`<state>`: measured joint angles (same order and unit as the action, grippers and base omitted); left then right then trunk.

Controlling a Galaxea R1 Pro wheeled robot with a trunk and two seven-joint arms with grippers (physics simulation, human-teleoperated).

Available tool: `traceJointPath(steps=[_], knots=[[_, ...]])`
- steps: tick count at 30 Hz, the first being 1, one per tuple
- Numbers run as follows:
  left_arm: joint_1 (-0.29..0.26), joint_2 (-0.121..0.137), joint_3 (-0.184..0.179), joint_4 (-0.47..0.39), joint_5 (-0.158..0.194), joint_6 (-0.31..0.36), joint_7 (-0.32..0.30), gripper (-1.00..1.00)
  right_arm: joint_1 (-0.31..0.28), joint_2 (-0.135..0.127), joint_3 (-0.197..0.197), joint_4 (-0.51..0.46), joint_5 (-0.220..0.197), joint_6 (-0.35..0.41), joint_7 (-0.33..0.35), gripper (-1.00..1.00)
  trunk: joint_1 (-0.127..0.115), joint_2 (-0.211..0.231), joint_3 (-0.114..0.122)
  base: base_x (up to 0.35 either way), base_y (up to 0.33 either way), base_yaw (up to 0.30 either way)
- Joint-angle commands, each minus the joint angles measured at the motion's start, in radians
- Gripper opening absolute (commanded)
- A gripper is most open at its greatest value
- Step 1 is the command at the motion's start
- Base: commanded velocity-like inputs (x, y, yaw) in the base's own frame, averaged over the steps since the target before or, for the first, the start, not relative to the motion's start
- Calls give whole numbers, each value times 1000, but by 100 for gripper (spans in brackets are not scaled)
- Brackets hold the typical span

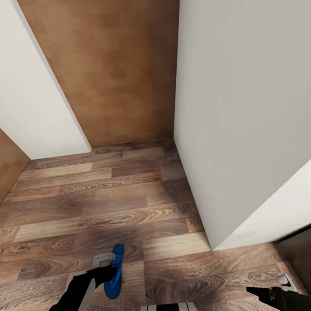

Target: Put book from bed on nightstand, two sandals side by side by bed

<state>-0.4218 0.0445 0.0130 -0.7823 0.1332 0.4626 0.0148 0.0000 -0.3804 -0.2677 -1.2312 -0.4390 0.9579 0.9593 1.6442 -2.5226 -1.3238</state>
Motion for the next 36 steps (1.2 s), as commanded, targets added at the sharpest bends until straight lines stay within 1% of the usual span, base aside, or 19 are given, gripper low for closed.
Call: traceJointPath(steps=[1, 11, 14, 17, 21, 24, 36], knots=[[0, 0, 1, -2, 9, 5, 1, 100, 0, 0, -1, -1, 0, 4, 3, 100, 0, 0, -1, 0, 0, 0], [0, 0, -2, -3, 11, 4, -4, 100, 0, 0, -1, -1, 0, 4, 3, 100, 0, 0, -1, 0, 0, 0], [0, 0, -3, -2, 11, 3, -26, 100, 0, 0, -1, -1, 0, 4, 3, 100, 0, 0, -1, 0, 0, 0], [0, 0, -4, -2, 10, 2, -72, 100, 0, 0, -1, -1, 0, 4, 3, 100, 0, 0, -1, 0, 0, 0], [0, 0, -3, -2, 8, 1, -93, 100, 0, 0, -1, -1, 0, 4, 3, 100, 0, 0, -1, 0, 0, 0], [0, 0, -2, -2, 8, 1, -96, 100, 0, 0, -1, -1, 0, 4, 3, 100, 0, 0, -1, 0, 0, 0], [0, 1, 2, -2, 7, 1, -96, 100, 0, 0, -1, -1, 0, 4, 3, 100, 5, -3, -47, 0, 0, 0]])
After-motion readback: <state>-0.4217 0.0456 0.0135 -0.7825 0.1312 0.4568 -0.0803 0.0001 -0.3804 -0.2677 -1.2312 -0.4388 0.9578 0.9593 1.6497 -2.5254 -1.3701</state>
